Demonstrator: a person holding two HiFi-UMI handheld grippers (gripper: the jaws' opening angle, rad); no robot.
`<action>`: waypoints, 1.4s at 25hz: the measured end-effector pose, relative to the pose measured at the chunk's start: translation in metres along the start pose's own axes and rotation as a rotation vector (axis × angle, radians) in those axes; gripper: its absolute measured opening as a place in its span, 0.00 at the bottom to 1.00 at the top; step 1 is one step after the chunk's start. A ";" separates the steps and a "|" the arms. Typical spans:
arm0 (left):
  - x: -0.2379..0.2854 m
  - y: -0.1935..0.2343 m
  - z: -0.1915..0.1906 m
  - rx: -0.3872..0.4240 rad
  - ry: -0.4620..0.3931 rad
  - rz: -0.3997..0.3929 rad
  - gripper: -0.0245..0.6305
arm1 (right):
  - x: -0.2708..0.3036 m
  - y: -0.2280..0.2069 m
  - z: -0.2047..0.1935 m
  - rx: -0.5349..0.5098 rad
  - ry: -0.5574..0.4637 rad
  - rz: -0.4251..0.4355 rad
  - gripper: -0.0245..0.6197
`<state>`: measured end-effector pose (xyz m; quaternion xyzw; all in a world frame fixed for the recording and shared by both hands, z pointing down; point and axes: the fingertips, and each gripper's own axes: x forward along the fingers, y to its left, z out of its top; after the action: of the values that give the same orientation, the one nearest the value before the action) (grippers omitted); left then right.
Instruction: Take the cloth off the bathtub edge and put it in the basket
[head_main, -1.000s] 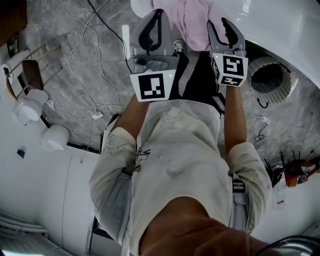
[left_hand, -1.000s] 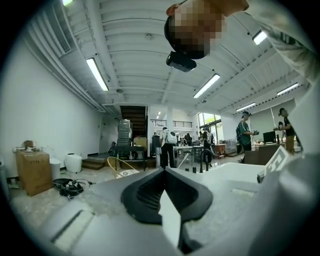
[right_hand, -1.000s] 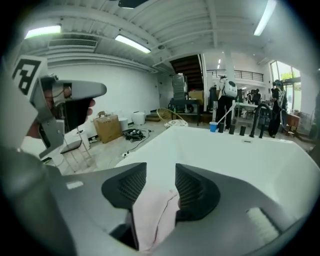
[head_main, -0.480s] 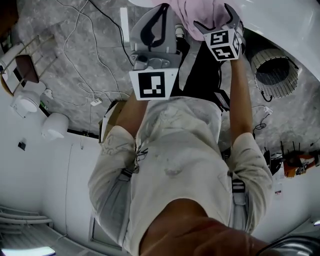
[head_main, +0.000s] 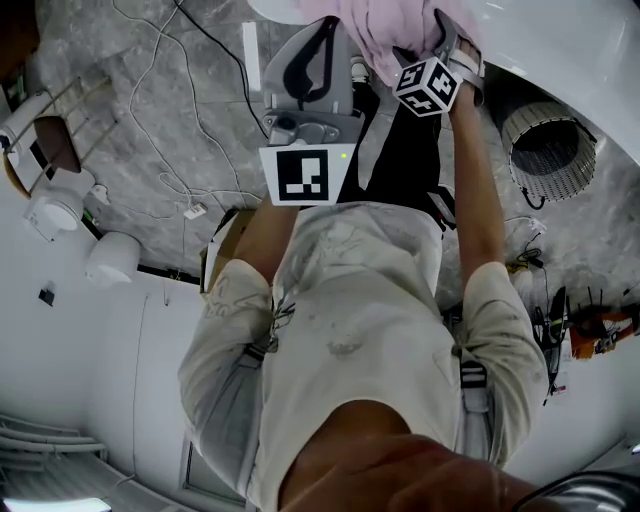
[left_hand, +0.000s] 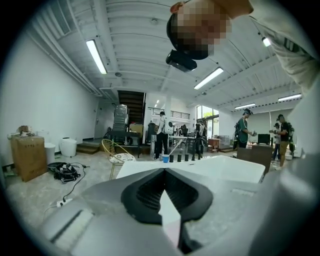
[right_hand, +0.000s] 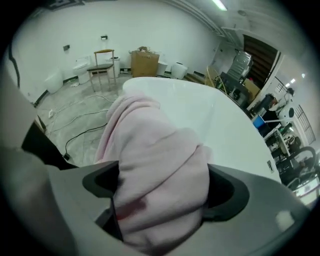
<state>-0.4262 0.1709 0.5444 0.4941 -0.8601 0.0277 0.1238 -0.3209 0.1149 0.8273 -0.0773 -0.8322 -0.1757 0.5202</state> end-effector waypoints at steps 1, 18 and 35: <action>0.001 -0.001 0.000 -0.008 0.003 -0.005 0.04 | 0.000 0.000 -0.001 -0.022 0.006 0.000 0.82; -0.014 -0.024 0.048 -0.011 -0.065 -0.061 0.04 | -0.058 0.007 0.007 0.268 -0.044 -0.038 0.19; -0.056 -0.081 0.119 0.056 -0.184 -0.243 0.04 | -0.224 -0.024 0.027 0.692 -0.306 -0.212 0.18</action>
<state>-0.3518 0.1567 0.4095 0.5982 -0.8006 -0.0085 0.0332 -0.2513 0.1150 0.6110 0.1636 -0.9136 0.0759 0.3645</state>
